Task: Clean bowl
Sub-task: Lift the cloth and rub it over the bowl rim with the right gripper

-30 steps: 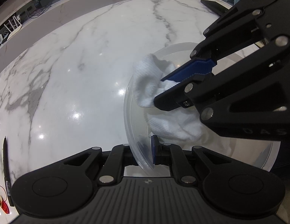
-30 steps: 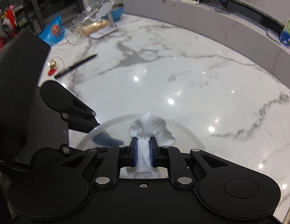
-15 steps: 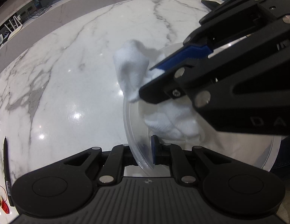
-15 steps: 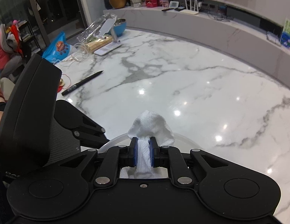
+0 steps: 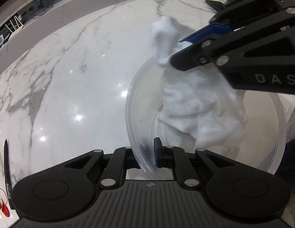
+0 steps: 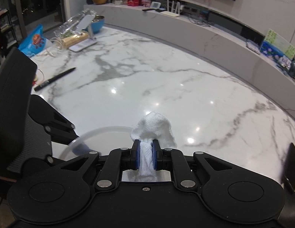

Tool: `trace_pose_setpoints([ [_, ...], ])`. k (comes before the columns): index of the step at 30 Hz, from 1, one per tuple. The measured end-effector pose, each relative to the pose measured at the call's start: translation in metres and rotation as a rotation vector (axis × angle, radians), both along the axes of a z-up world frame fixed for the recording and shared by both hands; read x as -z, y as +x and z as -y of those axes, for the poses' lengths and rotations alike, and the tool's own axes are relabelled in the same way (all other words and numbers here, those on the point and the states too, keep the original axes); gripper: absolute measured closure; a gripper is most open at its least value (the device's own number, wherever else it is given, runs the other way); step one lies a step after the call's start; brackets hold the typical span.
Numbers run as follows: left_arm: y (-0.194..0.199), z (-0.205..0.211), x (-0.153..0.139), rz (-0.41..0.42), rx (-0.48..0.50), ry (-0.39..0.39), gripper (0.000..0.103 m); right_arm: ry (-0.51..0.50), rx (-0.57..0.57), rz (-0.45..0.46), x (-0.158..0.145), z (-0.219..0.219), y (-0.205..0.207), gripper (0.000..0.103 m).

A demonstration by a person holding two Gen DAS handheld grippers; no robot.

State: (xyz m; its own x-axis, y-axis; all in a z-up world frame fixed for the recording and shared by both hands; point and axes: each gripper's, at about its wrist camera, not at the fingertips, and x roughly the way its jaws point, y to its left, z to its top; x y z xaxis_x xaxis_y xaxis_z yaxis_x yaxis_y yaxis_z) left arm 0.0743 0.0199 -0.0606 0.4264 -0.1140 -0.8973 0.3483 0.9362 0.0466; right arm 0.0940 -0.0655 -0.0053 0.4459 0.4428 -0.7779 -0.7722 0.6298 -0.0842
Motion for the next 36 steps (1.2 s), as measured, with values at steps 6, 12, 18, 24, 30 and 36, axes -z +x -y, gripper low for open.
trace_pose_setpoints([
  [6, 0.000, 0.001, -0.002, 0.001, -0.006, -0.001, 0.094, -0.022, 0.040, 0.006, 0.000, 0.011, 0.000, 0.092],
  [12, -0.004, -0.002, 0.001, -0.002, 0.002, 0.005, 0.094, -0.015, 0.041, 0.015, 0.000, 0.011, -0.001, 0.093],
  [18, 0.000, -0.005, 0.007, -0.002, 0.008, 0.012, 0.094, 0.001, 0.020, 0.031, 0.001, 0.005, -0.001, 0.093],
  [24, 0.004, -0.008, 0.010, -0.001, 0.009, 0.008, 0.094, 0.114, 0.008, -0.061, 0.002, 0.004, 0.008, 0.092],
  [30, 0.003, -0.008, 0.009, -0.001, 0.009, 0.007, 0.093, 0.193, -0.014, -0.159, 0.003, 0.000, 0.012, 0.092],
  [36, 0.004, -0.009, 0.010, 0.000, 0.007, 0.009, 0.092, 0.263, -0.025, -0.253, 0.007, -0.001, 0.018, 0.092],
])
